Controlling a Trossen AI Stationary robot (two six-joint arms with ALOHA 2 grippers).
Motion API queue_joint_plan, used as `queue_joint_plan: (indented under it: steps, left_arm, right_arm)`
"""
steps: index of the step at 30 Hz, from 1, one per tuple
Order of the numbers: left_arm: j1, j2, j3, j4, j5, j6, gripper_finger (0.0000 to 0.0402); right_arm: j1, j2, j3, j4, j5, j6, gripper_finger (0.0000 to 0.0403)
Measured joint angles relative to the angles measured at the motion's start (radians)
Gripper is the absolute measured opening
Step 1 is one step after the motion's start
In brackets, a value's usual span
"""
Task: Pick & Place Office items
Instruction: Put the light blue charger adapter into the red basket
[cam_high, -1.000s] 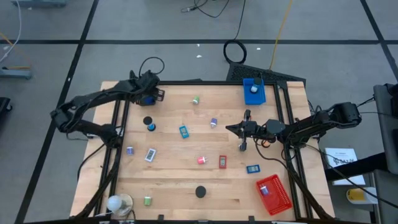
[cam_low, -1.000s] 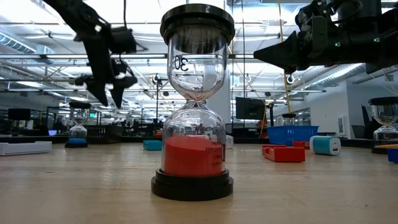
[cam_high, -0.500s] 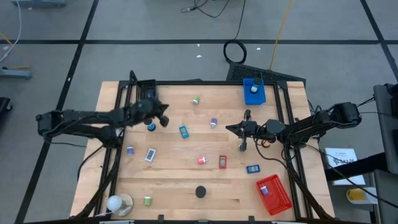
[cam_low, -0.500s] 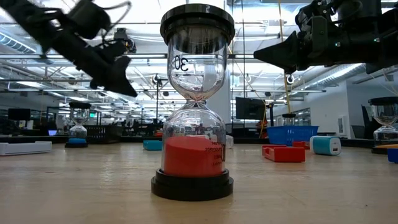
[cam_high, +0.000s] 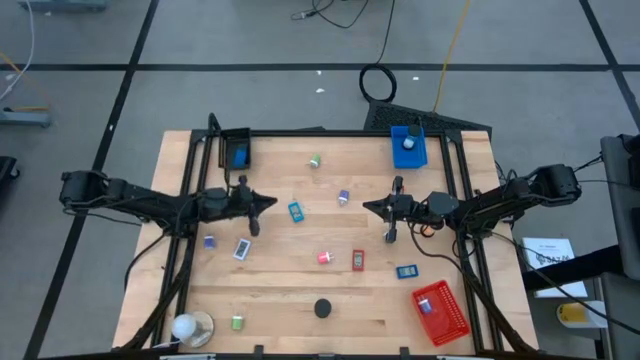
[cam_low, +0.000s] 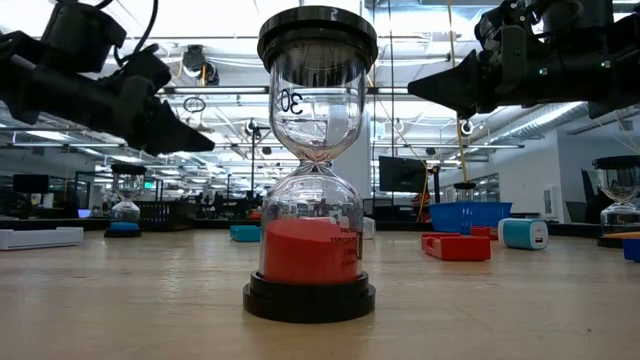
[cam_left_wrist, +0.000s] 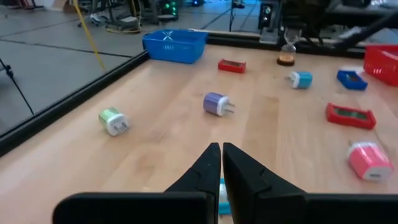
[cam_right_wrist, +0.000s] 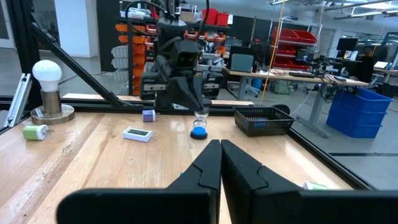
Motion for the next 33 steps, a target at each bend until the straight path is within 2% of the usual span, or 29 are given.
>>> queue_joint_plan:
  steps: [6,11,21,28,30,33]
  left_arm:
    - [-0.056,0.001,-0.023,0.015,-0.054,0.095,0.0026]
    - [-0.068,0.001,-0.104,0.164,-0.059,0.093,0.0026]
    - [-0.098,-0.006,-0.1,0.154,-0.031,0.074,0.0026]
    - [-0.098,-0.006,-0.1,0.155,-0.032,0.075,0.0026]
    - [-0.098,-0.006,-0.1,0.154,-0.032,0.074,0.0026]
    - [-0.098,-0.006,-0.1,0.153,-0.032,0.074,0.0026]
  right_arm:
    - [0.0,0.0,0.0,0.0,0.0,0.0,0.0004]
    - [0.0,0.0,0.0,0.004,0.0,0.0,0.0004]
    - [0.0,0.0,0.0,0.043,-0.031,0.0,0.0004]
    - [0.0,0.0,0.003,0.176,-0.029,0.073,0.0003]
    - [0.0,-0.004,0.024,0.155,-0.025,0.092,0.0001]
    - [0.0,-0.004,0.085,0.01,-0.017,0.103,0.0001]
